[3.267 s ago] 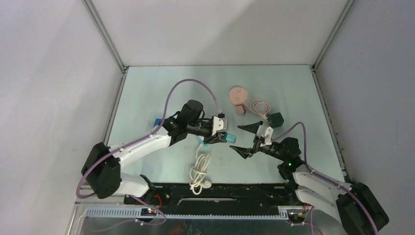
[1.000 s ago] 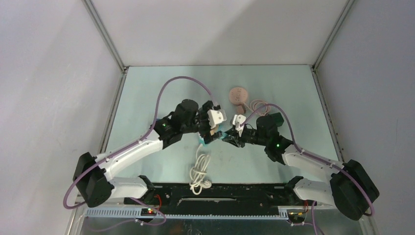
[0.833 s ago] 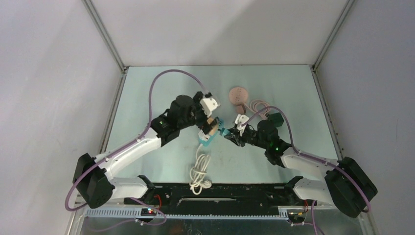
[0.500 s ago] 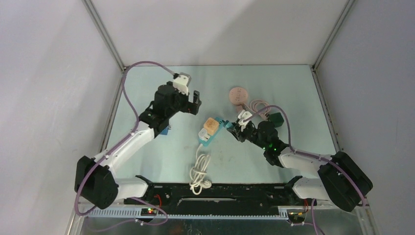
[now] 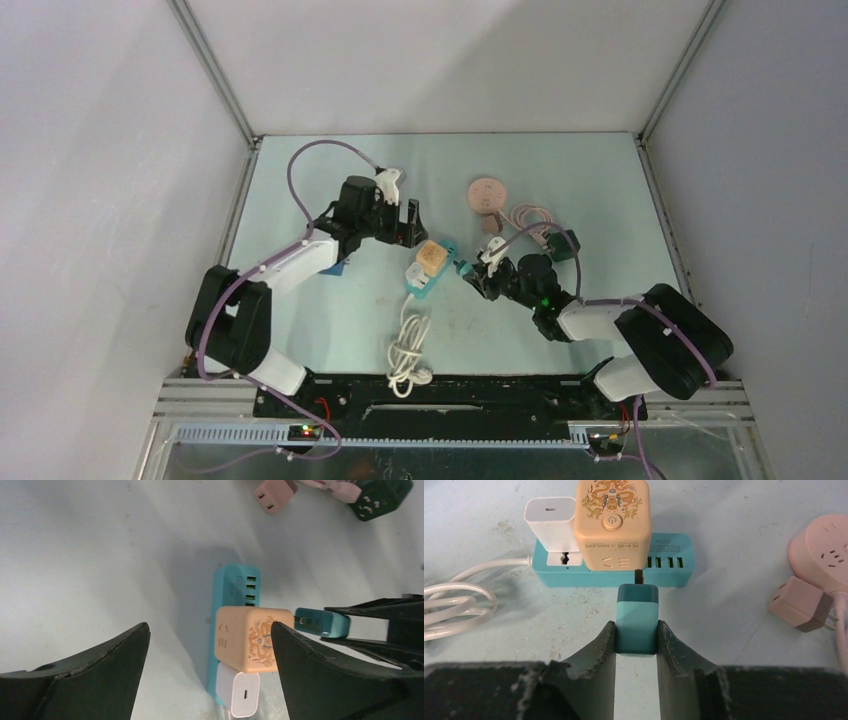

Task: Insert the plug
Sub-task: Insert the plug into the socket.

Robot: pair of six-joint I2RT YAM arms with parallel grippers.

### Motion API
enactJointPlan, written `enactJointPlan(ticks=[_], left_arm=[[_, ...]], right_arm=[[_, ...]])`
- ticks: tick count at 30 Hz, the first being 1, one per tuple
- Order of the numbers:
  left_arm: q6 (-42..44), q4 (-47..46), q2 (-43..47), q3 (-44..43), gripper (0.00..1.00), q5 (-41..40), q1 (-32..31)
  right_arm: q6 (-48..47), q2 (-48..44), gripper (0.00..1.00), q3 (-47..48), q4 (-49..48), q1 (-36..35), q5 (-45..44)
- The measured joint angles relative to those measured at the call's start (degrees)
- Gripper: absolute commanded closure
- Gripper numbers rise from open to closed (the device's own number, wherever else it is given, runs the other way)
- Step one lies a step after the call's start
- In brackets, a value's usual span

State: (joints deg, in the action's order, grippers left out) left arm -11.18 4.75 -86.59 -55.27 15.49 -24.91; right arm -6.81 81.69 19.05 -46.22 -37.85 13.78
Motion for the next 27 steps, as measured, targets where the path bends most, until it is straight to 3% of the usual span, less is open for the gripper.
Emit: enactJointPlan(ticks=[14, 27], left_arm=[[-3.9, -5.1, -2.9, 0.5, 0.24, 8.5, 0.0], [-5.3, -6.5, -2.9, 4.2, 0.49, 10.2, 0.0]], right_arm=[[3.4, 6.0, 1.00, -0.1, -5.7, -0.2, 2.8], [4.9, 9.3, 1.00, 0.3, -9.2, -0.8, 2.6]])
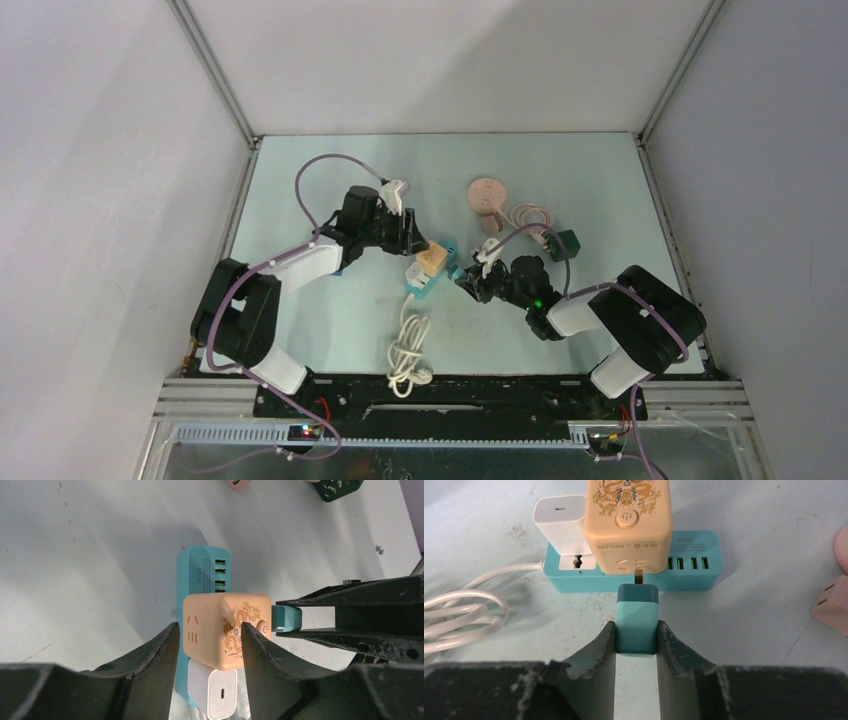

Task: Insert the plug
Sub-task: Insert the plug into the socket.

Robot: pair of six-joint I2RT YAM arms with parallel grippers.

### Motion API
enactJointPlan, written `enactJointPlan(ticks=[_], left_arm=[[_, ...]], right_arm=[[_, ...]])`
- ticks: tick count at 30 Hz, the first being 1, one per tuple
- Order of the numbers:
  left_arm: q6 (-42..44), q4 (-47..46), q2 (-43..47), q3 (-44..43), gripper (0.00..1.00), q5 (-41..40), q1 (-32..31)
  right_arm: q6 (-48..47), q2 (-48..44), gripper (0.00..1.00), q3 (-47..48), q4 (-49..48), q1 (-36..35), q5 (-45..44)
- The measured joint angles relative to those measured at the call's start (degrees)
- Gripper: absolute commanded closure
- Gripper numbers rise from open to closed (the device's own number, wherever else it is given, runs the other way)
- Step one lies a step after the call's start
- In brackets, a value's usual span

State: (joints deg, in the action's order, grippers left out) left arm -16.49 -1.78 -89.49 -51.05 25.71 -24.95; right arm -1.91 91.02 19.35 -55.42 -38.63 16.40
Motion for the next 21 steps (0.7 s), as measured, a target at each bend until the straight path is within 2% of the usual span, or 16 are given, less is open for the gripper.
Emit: enactJointPlan(ticks=[21], left_arm=[[0.0, -0.7, -0.5, 0.6, 0.56, 0.2, 0.0]], right_arm=[[0.3, 3.8, 1.00, 2.0, -3.1, -0.3, -0.3]])
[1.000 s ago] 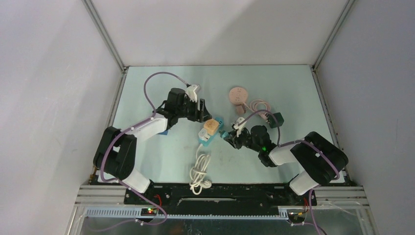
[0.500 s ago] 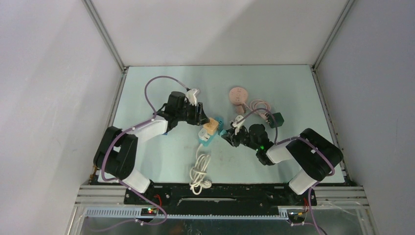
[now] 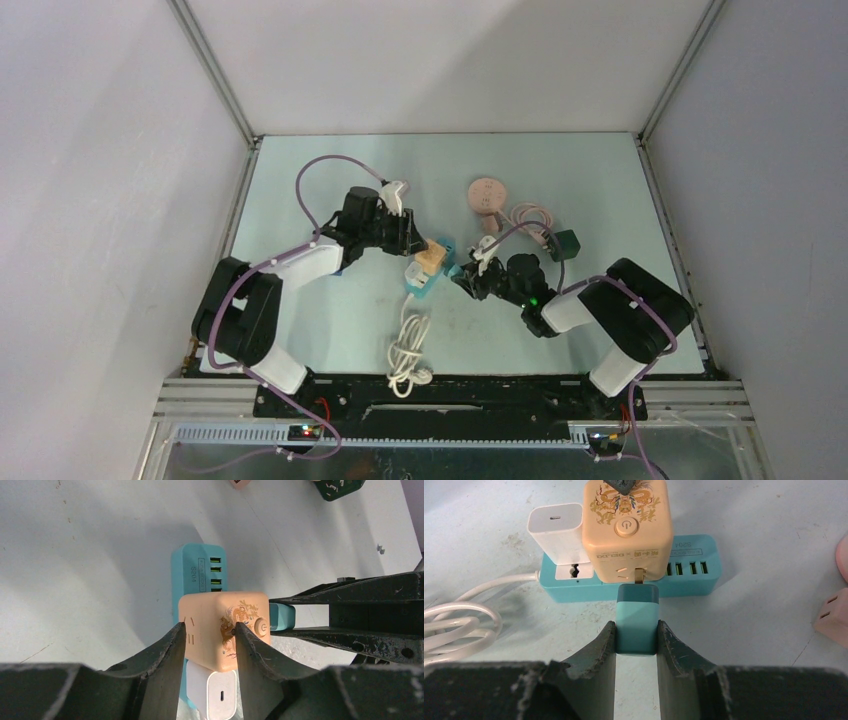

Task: Insert the plug
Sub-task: Insert the plug into the socket.

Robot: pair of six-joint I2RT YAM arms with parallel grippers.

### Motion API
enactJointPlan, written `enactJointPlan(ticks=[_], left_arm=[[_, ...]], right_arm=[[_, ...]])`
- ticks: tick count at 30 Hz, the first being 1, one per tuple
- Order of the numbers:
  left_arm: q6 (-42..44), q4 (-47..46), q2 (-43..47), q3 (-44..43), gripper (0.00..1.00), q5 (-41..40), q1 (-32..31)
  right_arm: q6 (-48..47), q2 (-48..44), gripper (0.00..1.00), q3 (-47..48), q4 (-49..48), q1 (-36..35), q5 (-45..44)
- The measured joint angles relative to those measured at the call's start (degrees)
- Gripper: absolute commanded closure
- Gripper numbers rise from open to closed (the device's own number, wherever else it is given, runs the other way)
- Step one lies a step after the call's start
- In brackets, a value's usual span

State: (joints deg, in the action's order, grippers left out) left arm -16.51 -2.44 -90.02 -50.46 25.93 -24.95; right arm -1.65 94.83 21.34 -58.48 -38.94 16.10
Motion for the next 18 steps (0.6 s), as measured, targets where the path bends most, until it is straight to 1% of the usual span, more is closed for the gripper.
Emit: enactJointPlan(ticks=[14, 16, 18], left_arm=[[0.5, -0.7, -0.5, -0.1, 0.58, 0.0, 0.0], [0.6, -0.5, -0.8, -0.4, 0.57, 0.0, 0.0], [0.7, -0.4, -1.0, -0.6, 0.54, 0.0, 0.1]], right_arm=[[-2.4, 0.7, 1.00, 1.0, -0.1, -0.3, -0.3], [-3.0, 0.7, 1.00, 1.1, 0.2, -0.3, -0.2], [-3.4, 0.8, 1.00, 1.4, 0.6, -0.2, 0.0]])
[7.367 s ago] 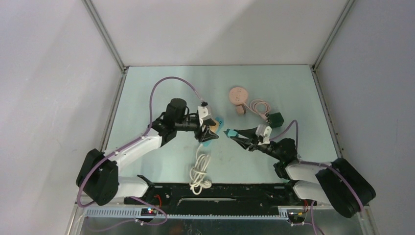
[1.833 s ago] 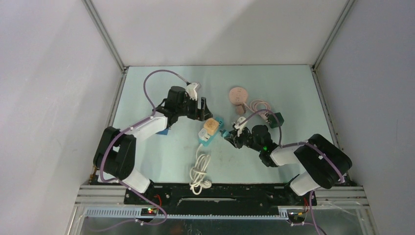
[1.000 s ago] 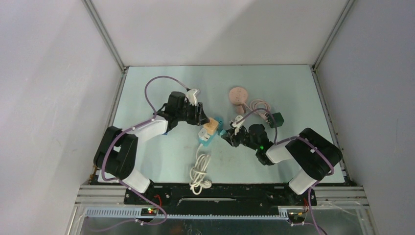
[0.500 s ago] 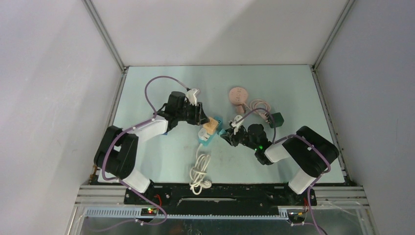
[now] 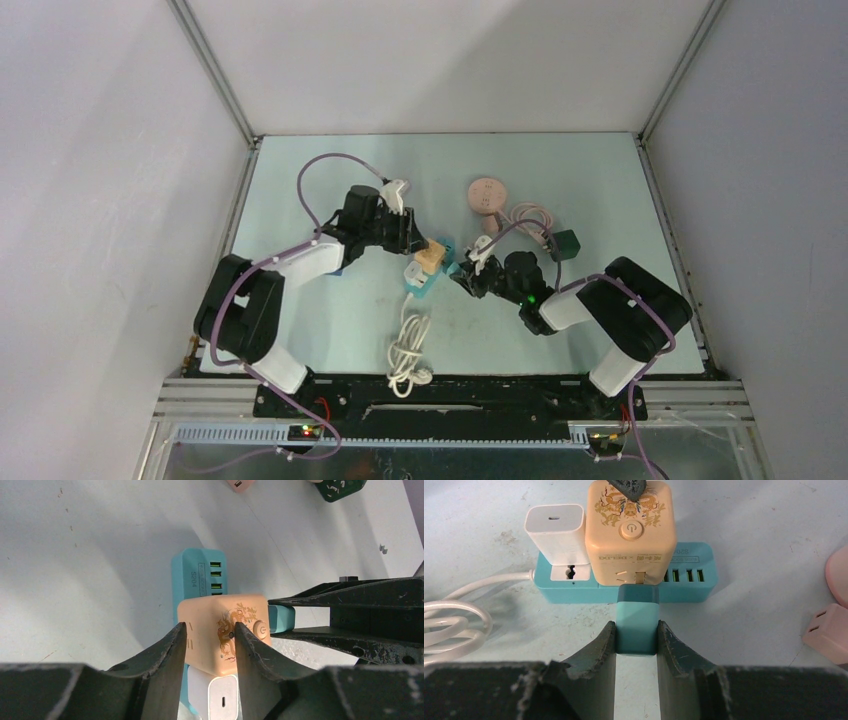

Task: Insert the plug
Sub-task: Insert the plug into the socket.

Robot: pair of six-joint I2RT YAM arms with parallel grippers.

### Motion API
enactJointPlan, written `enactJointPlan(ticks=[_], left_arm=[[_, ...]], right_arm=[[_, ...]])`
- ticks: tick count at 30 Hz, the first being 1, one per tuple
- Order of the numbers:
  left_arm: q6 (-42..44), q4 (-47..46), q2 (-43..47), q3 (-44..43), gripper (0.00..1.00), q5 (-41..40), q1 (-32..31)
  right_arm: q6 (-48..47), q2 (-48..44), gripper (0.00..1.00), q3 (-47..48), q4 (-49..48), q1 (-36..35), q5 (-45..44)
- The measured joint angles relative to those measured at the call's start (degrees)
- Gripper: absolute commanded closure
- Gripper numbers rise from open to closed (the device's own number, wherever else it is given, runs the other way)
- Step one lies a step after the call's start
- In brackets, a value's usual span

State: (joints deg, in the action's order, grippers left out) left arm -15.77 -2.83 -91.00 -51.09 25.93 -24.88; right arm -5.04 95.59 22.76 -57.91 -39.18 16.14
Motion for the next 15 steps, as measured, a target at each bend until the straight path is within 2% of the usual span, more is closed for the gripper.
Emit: enactJointPlan(ticks=[2, 5, 8, 11, 15], left_arm=[[0.4, 0.0, -0.1, 0.0, 0.49, 0.0, 0.0], [0.8, 0.2, -0.1, 0.0, 0.32, -0.1, 0.1], [0.7, 1.1, -0.1, 0.0, 0.21, -0.3, 0.1], [0.3, 1.2, -0.1, 0.0, 0.22, 0.0, 0.2], [-0.9, 0.7, 0.2, 0.1, 0.33, 0.6, 0.8]], right_arm=[[-0.4, 0.1, 1.00, 0.1, 0.1, 0.0, 0.2], [-1.2, 0.1, 1.00, 0.2, 0.2, 0.0, 0.7], [-1.8, 0.1, 1.00, 0.5, 0.5, 0.0, 1.8], [-2.0, 0.1, 1.00, 1.2, 1.2, -0.1, 2.7], [-2.1, 0.1, 1.00, 2.0, 2.5, -0.1, 3.3]])
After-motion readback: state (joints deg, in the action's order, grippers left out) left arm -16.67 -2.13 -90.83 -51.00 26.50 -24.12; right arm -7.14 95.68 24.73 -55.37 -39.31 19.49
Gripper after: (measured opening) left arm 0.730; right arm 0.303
